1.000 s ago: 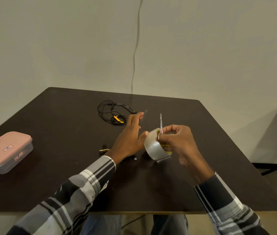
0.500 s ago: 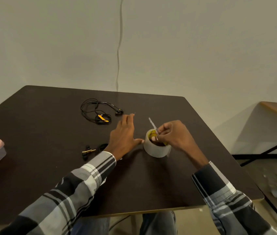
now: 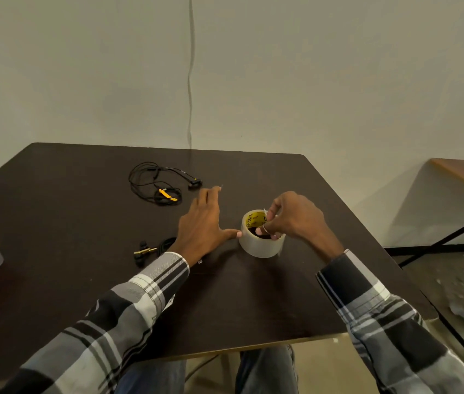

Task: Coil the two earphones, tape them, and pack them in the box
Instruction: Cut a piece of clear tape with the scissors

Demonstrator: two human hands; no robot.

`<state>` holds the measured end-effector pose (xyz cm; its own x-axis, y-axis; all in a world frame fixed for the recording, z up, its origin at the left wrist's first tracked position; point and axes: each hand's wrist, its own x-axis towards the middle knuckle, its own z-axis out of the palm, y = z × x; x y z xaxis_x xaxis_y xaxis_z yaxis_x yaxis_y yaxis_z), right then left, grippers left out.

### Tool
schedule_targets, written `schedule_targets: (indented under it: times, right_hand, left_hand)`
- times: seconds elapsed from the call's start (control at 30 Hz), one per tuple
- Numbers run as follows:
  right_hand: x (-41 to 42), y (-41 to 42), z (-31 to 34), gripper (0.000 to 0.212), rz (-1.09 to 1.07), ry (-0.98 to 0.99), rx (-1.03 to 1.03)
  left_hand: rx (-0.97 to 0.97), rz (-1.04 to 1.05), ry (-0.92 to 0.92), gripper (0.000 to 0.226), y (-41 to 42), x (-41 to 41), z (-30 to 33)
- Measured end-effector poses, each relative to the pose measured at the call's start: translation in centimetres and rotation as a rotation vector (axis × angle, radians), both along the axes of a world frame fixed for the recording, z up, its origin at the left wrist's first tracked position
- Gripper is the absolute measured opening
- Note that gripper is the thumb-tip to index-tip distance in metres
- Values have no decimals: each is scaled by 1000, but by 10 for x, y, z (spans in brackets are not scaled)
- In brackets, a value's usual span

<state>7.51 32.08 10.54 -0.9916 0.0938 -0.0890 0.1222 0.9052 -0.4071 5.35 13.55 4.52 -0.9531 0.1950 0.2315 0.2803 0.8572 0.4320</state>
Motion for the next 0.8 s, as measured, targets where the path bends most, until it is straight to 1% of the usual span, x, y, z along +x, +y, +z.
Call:
schedule_targets:
  times: [0.13,0.3,0.43,0.5,0.57,0.63,0.7,0.73,0.77,0.8]
  right_hand:
    - [-3,-3,0,22,44,-8,76]
    - [-9,-3,4,16,123,-97,56]
    - [-12,-1,4,12,156,-120,43]
    - [-12,1,3,13,162,-126,30]
    - [-11,3,8,16,160,-104,-8]
    - [-9,5,15,17,132,-4,-61]
    - [-7,3,19,21,85,160,-173]
    - [-6,0,19,21,65,230,-262]
    - [-5,-4,19,20,56,279,-355]
    - [-4,-10,19,20,64,305,-443]
  left_hand:
    - [6,5,31,108,1,2,-2]
    - [3,5,57,109,2,1,-2]
    - [9,0,63,108,2,0,-3]
    - [18,-6,59,104,1,1,-2]
    - [51,-5,68,89,-3,0,-1]
    - [170,-4,82,60,-8,-3,2]
    - [437,-40,12,29,-14,-4,9]
    - [596,-74,-45,18,-18,-4,14]
    - [722,-101,-92,12,-22,-3,18]
    - [792,-117,-121,9,-28,-1,23]
